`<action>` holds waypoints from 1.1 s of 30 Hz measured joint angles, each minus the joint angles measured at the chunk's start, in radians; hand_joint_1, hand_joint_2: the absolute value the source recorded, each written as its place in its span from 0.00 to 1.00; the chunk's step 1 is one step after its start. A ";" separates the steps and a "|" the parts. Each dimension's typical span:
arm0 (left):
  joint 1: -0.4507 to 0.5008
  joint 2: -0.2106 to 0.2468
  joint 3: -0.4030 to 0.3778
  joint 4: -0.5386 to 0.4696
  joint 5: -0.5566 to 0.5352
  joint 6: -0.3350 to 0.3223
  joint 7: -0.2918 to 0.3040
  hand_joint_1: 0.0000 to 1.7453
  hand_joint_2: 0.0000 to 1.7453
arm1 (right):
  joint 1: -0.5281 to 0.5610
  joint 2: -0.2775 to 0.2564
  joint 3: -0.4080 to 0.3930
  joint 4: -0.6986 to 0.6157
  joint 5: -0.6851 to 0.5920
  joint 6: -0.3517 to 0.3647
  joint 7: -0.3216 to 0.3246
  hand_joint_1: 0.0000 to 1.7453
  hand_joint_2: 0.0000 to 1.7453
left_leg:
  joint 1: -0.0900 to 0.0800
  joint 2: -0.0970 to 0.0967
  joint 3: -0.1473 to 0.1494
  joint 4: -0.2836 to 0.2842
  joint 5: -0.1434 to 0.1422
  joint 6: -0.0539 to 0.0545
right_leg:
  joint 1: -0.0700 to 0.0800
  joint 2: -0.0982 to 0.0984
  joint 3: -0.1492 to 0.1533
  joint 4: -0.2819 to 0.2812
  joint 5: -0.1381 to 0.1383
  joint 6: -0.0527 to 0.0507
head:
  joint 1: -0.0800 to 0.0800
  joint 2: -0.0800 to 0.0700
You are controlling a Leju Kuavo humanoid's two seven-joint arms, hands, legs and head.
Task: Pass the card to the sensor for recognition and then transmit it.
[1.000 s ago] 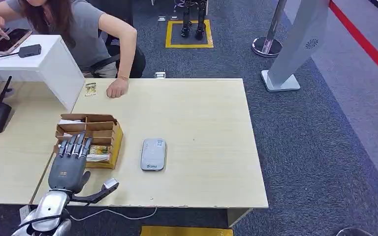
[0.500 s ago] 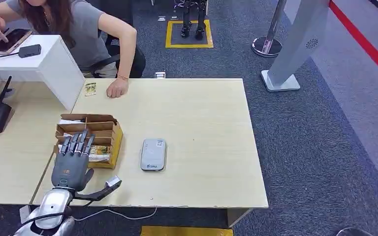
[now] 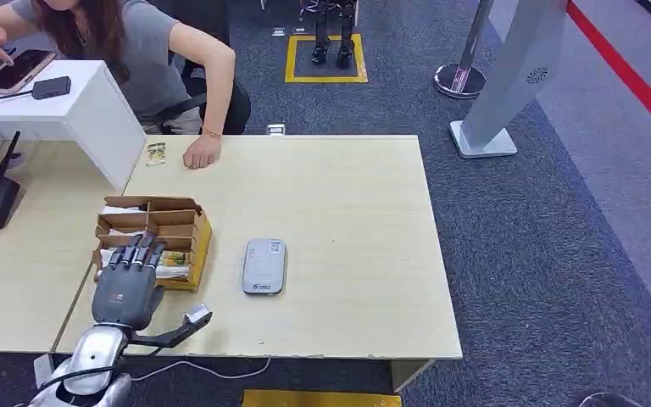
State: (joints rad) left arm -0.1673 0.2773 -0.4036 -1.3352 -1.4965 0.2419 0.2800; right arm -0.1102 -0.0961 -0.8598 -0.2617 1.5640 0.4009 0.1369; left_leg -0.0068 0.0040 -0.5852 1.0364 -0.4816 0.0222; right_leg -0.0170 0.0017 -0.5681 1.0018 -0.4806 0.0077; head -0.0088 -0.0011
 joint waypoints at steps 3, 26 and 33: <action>0.000 -0.001 0.000 0.003 0.000 0.000 0.000 1.00 1.00 | 0.000 0.000 0.000 0.000 0.000 0.000 0.000 0.00 1.00 | 0.000 0.000 0.000 0.000 0.000 0.000 | 0.000 0.000 0.000 0.000 0.000 0.000 | 0.000 0.000; 0.002 0.000 0.000 0.007 0.003 0.000 -0.009 1.00 1.00 | 0.002 0.000 0.000 0.000 0.000 0.000 -0.002 0.00 1.00 | 0.000 0.000 0.000 0.000 0.000 0.000 | 0.000 0.000 0.000 0.000 0.000 0.000 | 0.000 0.000; 0.003 0.001 0.000 0.005 0.007 0.011 -0.011 1.00 1.00 | 0.004 0.001 0.000 0.000 0.000 0.000 -0.003 0.00 1.00 | 0.000 0.000 0.000 0.000 0.000 0.000 | 0.000 0.000 0.000 0.000 0.000 0.000 | 0.000 0.000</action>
State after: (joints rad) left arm -0.1648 0.2785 -0.4036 -1.3306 -1.4897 0.2530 0.2693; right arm -0.1066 -0.0954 -0.8598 -0.2613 1.5641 0.4009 0.1339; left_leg -0.0068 0.0040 -0.5853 1.0364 -0.4816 0.0222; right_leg -0.0170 0.0017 -0.5681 1.0018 -0.4806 0.0077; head -0.0088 -0.0011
